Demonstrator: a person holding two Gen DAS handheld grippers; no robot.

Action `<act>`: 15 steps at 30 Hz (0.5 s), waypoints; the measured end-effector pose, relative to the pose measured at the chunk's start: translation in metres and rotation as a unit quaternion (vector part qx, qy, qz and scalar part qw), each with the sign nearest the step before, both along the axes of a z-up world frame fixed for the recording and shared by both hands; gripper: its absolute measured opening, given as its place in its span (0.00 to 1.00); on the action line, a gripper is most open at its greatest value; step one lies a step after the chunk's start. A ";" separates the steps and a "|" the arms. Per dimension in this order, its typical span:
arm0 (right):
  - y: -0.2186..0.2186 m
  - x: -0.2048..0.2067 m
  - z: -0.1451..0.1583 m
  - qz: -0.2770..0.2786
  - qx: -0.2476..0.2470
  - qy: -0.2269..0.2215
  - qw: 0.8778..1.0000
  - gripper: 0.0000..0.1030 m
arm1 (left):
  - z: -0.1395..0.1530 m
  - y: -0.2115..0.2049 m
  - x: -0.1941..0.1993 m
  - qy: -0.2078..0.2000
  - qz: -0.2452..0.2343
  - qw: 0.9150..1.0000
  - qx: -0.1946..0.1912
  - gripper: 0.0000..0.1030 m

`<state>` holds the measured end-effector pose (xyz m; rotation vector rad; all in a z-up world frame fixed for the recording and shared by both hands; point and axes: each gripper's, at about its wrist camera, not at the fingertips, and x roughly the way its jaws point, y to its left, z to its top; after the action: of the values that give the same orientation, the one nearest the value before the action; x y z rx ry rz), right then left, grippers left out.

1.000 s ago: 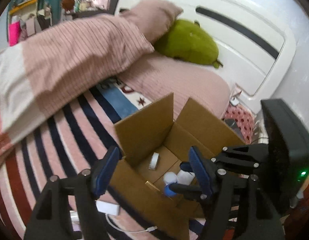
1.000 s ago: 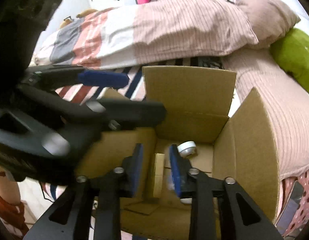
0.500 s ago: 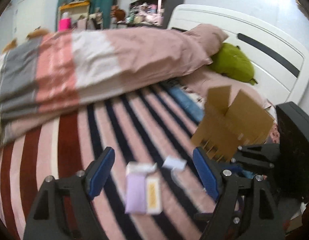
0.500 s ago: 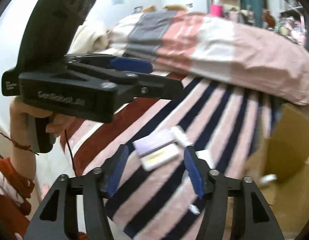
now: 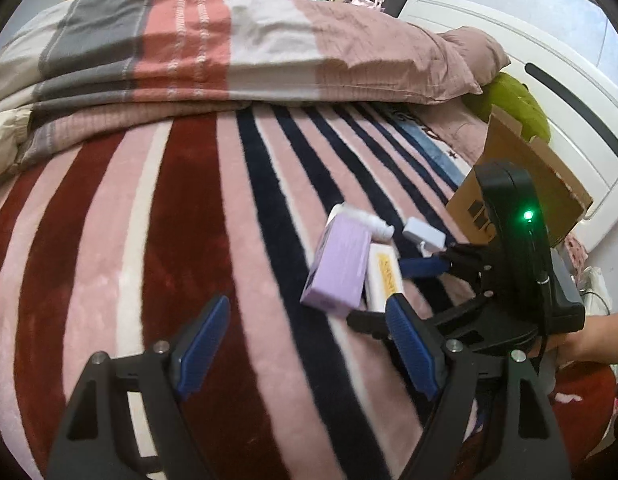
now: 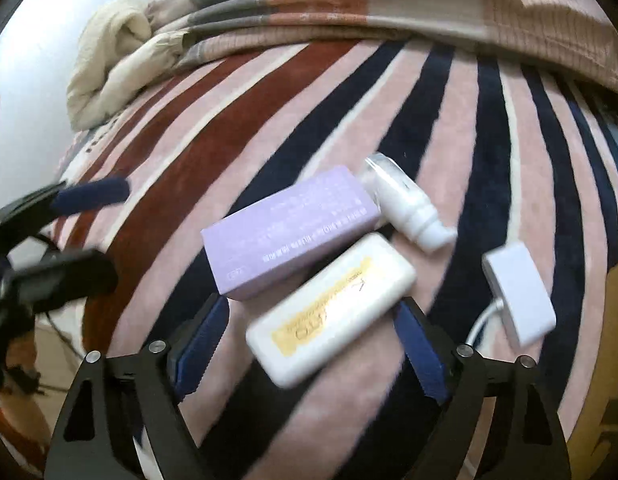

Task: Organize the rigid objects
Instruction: 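Lower the right gripper onto the white KATO-KATO soap bar and grasp it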

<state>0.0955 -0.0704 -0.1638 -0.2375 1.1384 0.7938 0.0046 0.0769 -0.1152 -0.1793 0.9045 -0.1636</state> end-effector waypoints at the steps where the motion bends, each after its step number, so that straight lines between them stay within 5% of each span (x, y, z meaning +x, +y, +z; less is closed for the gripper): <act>1: 0.002 -0.001 -0.001 0.000 -0.006 -0.006 1.000 0.81 | -0.001 0.001 -0.002 0.000 0.000 1.000 -0.001 0.75; 3: 0.006 -0.003 -0.002 0.007 -0.025 -0.027 0.999 0.76 | -0.001 0.001 -0.004 0.000 -0.001 1.000 -0.005 0.75; 8: -0.009 -0.011 0.000 0.028 -0.046 -0.045 0.998 0.38 | -0.003 -0.001 -0.006 0.000 -0.009 1.000 -0.007 0.75; 15: -0.038 -0.008 0.004 0.025 -0.061 -0.031 0.997 0.33 | -0.003 -0.008 -0.003 0.003 -0.016 1.000 -0.015 0.75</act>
<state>0.0872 -0.1087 -0.1598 -0.3904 1.1267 0.7566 0.0014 0.0686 -0.1185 -0.1943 0.9107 -0.2061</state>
